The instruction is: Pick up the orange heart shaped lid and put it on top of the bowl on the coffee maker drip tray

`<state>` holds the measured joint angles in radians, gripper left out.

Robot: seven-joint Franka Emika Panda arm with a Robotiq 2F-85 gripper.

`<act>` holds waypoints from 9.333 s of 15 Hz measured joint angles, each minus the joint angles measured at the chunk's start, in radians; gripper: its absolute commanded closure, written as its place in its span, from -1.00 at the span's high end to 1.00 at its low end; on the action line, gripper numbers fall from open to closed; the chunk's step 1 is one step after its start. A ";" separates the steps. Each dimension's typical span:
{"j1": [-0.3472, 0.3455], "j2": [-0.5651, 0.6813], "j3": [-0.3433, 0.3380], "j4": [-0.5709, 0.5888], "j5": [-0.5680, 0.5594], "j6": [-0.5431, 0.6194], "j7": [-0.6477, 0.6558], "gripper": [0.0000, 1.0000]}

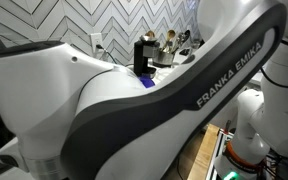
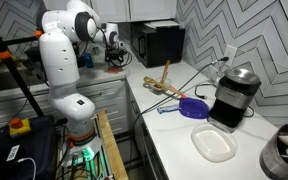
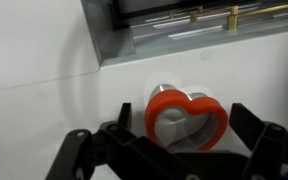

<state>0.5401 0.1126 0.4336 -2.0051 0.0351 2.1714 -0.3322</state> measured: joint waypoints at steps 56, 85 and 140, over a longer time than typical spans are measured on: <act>-0.358 -0.373 -0.159 -0.233 -0.262 0.106 0.985 -0.93; -0.843 -0.330 -0.414 -0.303 -0.500 0.099 1.687 -0.93; -0.664 0.055 -0.592 -0.034 -1.008 0.251 2.128 -0.93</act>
<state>-0.1235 0.1673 -0.1584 -2.0395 -0.9734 2.4220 1.7958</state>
